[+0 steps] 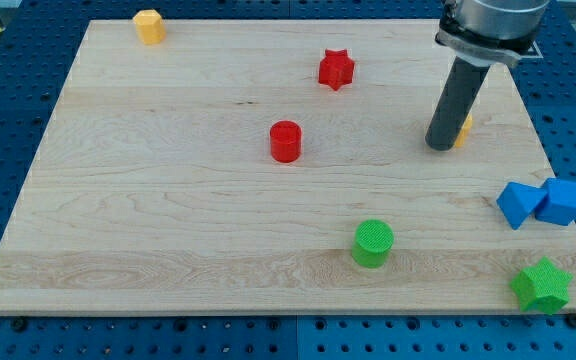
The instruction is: Push the green star to the bottom right of the board
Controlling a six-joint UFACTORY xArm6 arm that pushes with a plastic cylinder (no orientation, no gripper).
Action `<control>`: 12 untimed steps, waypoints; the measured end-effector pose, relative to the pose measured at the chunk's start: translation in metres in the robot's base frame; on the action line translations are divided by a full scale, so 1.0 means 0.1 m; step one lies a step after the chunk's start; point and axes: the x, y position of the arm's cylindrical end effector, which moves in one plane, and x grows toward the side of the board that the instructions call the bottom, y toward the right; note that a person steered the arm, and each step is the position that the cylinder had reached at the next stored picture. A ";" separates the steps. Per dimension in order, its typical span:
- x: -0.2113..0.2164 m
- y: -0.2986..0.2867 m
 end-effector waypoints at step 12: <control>1.39 0.18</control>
